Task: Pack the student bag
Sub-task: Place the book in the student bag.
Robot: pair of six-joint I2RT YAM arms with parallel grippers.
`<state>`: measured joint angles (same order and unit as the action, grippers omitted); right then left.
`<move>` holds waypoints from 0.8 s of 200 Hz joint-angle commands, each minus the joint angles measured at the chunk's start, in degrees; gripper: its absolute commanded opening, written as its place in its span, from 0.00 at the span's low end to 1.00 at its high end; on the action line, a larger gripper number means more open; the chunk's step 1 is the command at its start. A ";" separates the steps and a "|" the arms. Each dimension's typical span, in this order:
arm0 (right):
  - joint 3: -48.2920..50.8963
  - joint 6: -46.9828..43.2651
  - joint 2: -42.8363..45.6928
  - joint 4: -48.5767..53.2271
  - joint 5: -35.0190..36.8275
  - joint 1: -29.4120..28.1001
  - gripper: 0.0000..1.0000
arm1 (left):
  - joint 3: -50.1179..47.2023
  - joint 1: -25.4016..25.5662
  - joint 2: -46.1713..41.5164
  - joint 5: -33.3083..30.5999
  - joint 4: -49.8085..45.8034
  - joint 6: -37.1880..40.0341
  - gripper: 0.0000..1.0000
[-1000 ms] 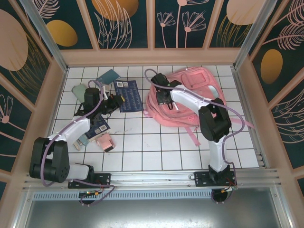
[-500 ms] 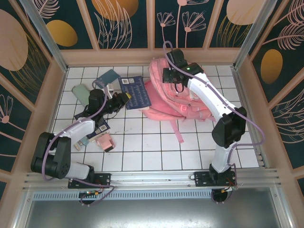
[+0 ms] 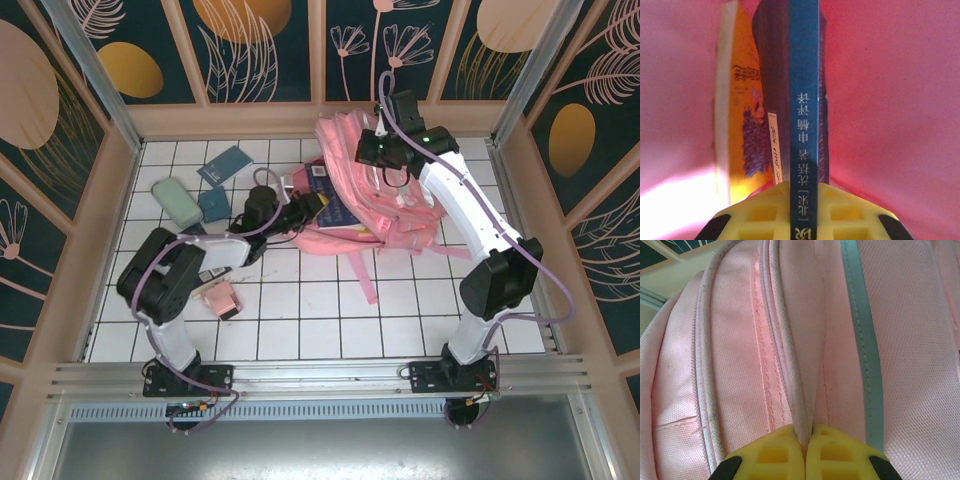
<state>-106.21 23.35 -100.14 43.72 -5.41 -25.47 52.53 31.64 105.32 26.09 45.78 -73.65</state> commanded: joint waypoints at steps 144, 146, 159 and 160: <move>4.10 2.06 6.46 -8.89 -1.35 2.30 0.00 | 28.49 10.60 15.90 -10.96 -27.48 12.57 0.66; 4.35 2.01 6.58 -8.87 -1.31 2.35 0.00 | 28.43 10.58 15.54 -11.14 -27.93 12.92 0.68; 5.26 1.57 6.77 -9.02 -1.14 2.76 0.00 | 27.96 10.64 13.01 -12.52 -30.58 14.67 0.73; 5.38 1.54 6.78 -9.02 -1.07 2.78 0.00 | 27.97 10.59 12.82 -12.53 -30.75 14.72 0.73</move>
<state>-101.71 24.58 -97.80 41.12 -7.20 -24.16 80.38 42.30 124.07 16.82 22.61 -64.84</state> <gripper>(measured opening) 0.069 0.694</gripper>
